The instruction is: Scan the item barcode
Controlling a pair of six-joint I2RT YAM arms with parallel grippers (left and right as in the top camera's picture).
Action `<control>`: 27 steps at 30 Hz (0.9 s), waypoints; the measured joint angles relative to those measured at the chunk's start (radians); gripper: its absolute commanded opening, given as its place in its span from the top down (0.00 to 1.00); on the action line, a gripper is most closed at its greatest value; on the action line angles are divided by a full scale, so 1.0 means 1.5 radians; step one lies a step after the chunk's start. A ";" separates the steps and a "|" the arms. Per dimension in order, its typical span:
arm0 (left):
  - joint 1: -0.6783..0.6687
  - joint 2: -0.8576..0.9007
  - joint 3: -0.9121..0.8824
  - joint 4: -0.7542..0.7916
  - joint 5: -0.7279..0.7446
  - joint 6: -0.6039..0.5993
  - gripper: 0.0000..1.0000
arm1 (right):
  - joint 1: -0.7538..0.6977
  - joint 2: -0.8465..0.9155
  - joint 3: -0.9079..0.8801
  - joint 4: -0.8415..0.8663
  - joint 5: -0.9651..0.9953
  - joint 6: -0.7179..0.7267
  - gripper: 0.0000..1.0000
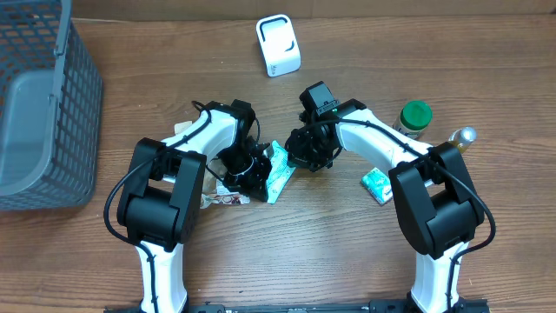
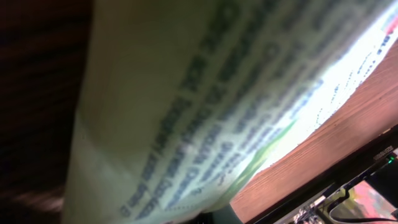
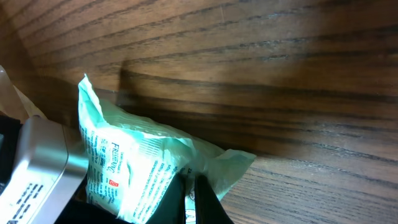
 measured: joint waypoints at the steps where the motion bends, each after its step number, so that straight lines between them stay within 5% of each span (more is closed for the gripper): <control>1: 0.000 0.000 0.000 -0.002 0.000 0.007 0.96 | 0.000 0.000 0.000 0.000 0.000 0.002 0.93; 14: 0.108 -0.097 -0.001 0.032 -0.037 0.007 0.96 | -0.009 0.000 0.025 -0.010 -0.050 -0.002 0.96; 27: 0.104 -0.097 -0.001 0.044 -0.017 -0.015 0.96 | 0.009 0.003 0.096 0.003 -0.029 -0.019 0.96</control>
